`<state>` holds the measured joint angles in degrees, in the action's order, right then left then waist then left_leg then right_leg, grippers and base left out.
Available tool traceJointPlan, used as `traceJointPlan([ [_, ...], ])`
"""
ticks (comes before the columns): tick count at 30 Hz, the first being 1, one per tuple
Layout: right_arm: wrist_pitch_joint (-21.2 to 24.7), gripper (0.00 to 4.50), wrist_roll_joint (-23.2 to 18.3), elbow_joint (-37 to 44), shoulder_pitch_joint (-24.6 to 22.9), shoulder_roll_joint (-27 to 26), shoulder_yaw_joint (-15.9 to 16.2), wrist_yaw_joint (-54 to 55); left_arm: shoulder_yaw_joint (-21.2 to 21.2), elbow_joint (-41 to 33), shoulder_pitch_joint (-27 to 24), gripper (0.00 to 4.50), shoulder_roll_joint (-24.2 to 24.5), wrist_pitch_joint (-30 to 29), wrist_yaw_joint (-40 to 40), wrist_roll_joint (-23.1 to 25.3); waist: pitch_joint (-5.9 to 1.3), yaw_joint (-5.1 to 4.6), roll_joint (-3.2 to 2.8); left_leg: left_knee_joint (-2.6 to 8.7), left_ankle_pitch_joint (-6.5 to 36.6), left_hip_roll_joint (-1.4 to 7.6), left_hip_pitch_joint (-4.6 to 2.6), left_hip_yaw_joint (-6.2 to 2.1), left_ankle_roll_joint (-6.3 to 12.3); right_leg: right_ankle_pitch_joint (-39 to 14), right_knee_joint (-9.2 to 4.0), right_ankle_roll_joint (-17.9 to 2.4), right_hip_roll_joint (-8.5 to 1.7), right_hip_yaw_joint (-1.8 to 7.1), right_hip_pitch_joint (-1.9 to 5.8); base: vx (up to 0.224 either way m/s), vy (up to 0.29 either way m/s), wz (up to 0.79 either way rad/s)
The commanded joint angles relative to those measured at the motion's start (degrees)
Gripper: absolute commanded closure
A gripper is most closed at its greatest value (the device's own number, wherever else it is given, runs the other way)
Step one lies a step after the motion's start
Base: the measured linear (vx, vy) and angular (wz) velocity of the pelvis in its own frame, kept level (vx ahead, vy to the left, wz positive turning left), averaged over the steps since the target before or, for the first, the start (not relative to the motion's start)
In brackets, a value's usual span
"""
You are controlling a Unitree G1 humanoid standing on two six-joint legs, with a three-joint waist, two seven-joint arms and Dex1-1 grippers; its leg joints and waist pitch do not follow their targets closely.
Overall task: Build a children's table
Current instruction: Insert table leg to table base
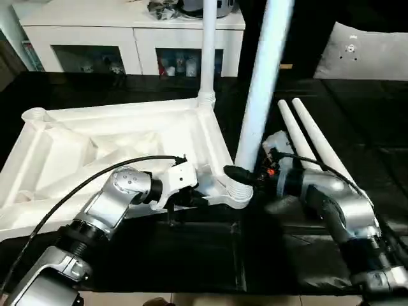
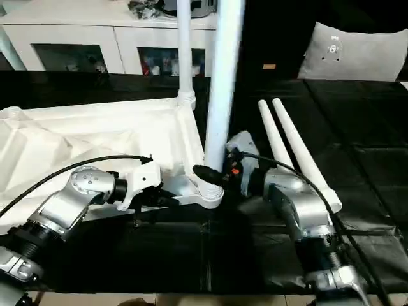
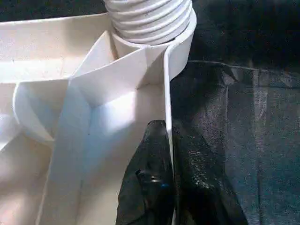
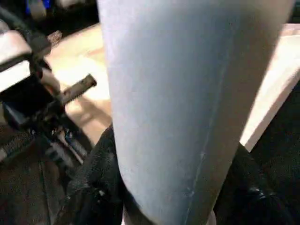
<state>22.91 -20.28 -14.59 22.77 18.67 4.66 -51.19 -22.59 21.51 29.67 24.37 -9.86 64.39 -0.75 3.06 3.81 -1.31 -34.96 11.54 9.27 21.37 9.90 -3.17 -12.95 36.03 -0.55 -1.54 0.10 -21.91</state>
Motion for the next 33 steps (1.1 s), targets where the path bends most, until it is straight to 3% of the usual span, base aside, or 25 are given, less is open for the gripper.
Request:
traceJointPlan([
  [1, 0.65, 2.60, -0.05, -2.95, -3.28, -0.26, -0.79, 0.76, 1.43, -1.05, 0.38, 4.50, -0.46, 0.53, 1.21, -2.63, -3.62, 0.49, -0.20, 4.04, 6.07, 3.70, -0.66, -1.46, 2.59, 2.08, -3.72, -15.35, -6.12, 2.26, 2.59, 0.000, 0.000, 0.00],
  [5, -0.67, 2.60, -1.69, -2.76, -5.76, -1.73, -2.54, 1.25, 1.43, -0.61, 0.48, 4.50, -0.58, 0.78, 1.26, -2.52, -3.70, 0.65, -0.36, 4.11, 6.57, 3.78, -0.73, -1.46, 2.80, 1.81, -3.88, -15.38, -6.10, 2.11, 2.56, 0.000, 0.000, 0.00],
  [6, -1.29, 2.60, -2.16, -2.57, -6.83, -2.40, -2.94, 1.48, 1.43, -0.40, 0.57, 4.50, -0.67, 0.80, 1.27, -2.51, -3.69, 0.78, -0.84, 4.11, 6.65, 3.82, -0.75, -1.53, 2.72, 1.70, -3.83, -15.39, -6.18, 2.11, 2.49, 0.000, 0.000, 0.00],
  [9, -3.35, 2.60, -2.53, -2.04, -8.88, -3.46, -3.22, 2.03, 1.51, 0.00, 0.85, 4.50, -0.96, 0.75, 1.24, -2.45, -3.68, 0.88, -0.66, 4.26, 7.20, 3.84, -0.73, -1.51, 2.45, 0.79, -4.01, -15.09, -6.11, 1.97, 2.52, 0.000, 0.000, 0.00],
  [10, -4.30, 2.60, -1.88, -1.84, -9.32, -3.38, -2.97, 2.24, 1.57, 0.16, 0.95, 4.50, -1.07, 0.73, 1.20, -2.40, -3.68, 0.86, -0.67, 4.28, 7.26, 3.83, -0.74, -1.52, 2.45, 0.61, -4.01, -15.03, -6.09, 1.96, 2.51, 0.000, 0.000, 0.00],
  [11, -6.80, 2.60, 0.44, -1.53, -10.07, -2.86, -2.20, 3.25, 1.72, 0.48, 1.13, 4.50, -1.30, 0.67, 1.15, -2.28, -3.65, 0.93, -1.22, 4.29, 7.52, 3.86, -0.77, -1.60, 2.29, 0.14, -4.01, -14.94, -6.13, 1.95, 2.39, 0.000, 0.000, 0.00],
  [13, -9.33, 2.60, 2.95, -1.55, -10.41, -2.11, -1.37, 4.06, 1.83, 0.65, 1.23, 4.50, -1.44, 0.64, 1.13, -2.17, -3.54, 0.83, -0.96, 4.42, 8.68, 3.82, -0.73, -1.54, 1.70, -1.87, -4.31, -14.39, -6.13, 1.93, 2.41, 0.000, 0.000, 0.00],
  [19, -13.91, 2.60, 8.64, -5.98, -8.56, -0.24, 2.13, 4.31, 1.62, 0.38, 0.74, 4.50, -1.28, 0.83, 1.26, -1.86, -3.31, 0.52, -0.92, 4.69, 11.05, 3.86, -0.79, -1.61, 1.12, -7.22, -4.80, -13.58, -6.21, 2.04, 2.24, 0.000, 0.000, 0.00],
  [20, -14.35, 2.60, 9.14, -7.15, -7.99, -0.22, 2.61, 4.12, 1.56, 0.30, 0.65, 4.50, -1.23, 0.87, 1.30, -1.82, -3.21, 0.24, -0.69, 4.83, 11.40, 3.83, -0.75, -1.65, 1.12, -7.84, -4.82, -13.37, -6.12, 2.03, 2.28, 0.000, 0.000, 0.00],
  [22, -15.21, 2.60, 10.19, -9.44, -6.87, -0.15, 3.63, 3.73, 1.39, 0.10, 0.44, 4.50, -1.07, 0.98, 1.46, -1.70, -3.02, -0.07, -0.82, 4.96, 12.58, 3.80, -0.79, -1.73, 0.93, -9.92, -5.00, -13.43, -6.22, 2.00, 2.18, 0.000, 0.000, 0.00],
  [23, -15.80, 2.60, 10.91, -10.99, -6.14, -0.08, 4.37, 3.42, 1.26, -0.11, 0.28, 4.50, -0.96, 1.04, 1.61, -1.60, -2.89, -0.50, -0.85, 5.09, 14.62, 3.88, -1.00, -1.83, 0.59, -13.61, -5.27, -13.33, -6.36, 2.03, 2.00, 0.000, 0.000, 0.00],
  [25, -16.82, 2.60, 12.35, -14.25, -4.69, 0.26, 6.32, 1.74, 0.91, -0.43, 0.02, 4.50, -0.52, 1.45, 2.40, -1.34, -2.76, -0.94, -0.99, 5.29, 15.86, 3.82, -0.75, -1.99, 0.31, -15.85, -5.46, -13.14, -6.39, 1.93, 2.13, 0.000, 0.000, 0.00],
  [26, -16.96, 2.60, 12.67, -15.06, -4.36, 0.37, 6.77, 1.32, 0.84, -0.37, 0.09, 4.50, -0.41, 1.58, 2.62, -1.32, -2.94, -0.94, -1.04, 5.22, 16.06, 3.88, -1.09, -1.91, 0.42, -15.81, -5.55, -12.92, -6.44, 1.88, 2.04, 0.000, 0.000, 0.00],
  [27, -17.43, 2.60, 13.47, -16.83, -3.73, 0.78, 7.88, 0.23, 0.67, -0.03, 0.47, 4.50, -0.17, 1.96, 3.13, -1.21, -2.92, -1.01, -1.31, 5.26, 16.15, 3.99, -1.05, -1.99, 0.48, -14.87, -5.46, -13.19, -6.53, 1.89, 1.99, 0.000, 0.000, 0.00],
  [29, -17.88, 2.60, 13.73, -17.57, -3.48, 0.95, 8.31, -0.17, 0.61, 0.23, 0.69, 4.50, -0.10, 2.12, 3.28, -1.16, -2.91, -1.21, -1.08, 5.35, 16.86, 3.97, -1.14, -1.97, 0.47, -14.39, -5.45, -13.44, -6.32, 1.79, 1.95, 0.000, 0.000, 0.00],
  [30, -16.90, 2.60, 12.96, -18.54, -3.14, 0.90, 8.32, -1.32, 0.59, 1.52, 1.65, 4.50, -0.07, 2.67, 3.63, -0.98, -2.91, -1.34, -1.26, 5.35, 17.00, 3.93, -1.09, -1.97, 0.51, -13.91, -5.48, -13.68, -6.30, 1.81, 1.99, 0.000, 0.000, 0.00],
  [33, -15.70, 2.60, 12.29, -17.47, -3.39, 1.05, 8.32, -1.93, 0.63, 3.18, 2.96, 4.50, -0.22, 3.37, 3.92, -0.70, -2.74, -1.32, -1.39, 5.49, 18.85, 3.93, -1.42, -1.98, 0.28, -15.96, -5.77, -13.57, -6.37, 1.83, 1.84, 0.000, 0.000, 0.00],
])
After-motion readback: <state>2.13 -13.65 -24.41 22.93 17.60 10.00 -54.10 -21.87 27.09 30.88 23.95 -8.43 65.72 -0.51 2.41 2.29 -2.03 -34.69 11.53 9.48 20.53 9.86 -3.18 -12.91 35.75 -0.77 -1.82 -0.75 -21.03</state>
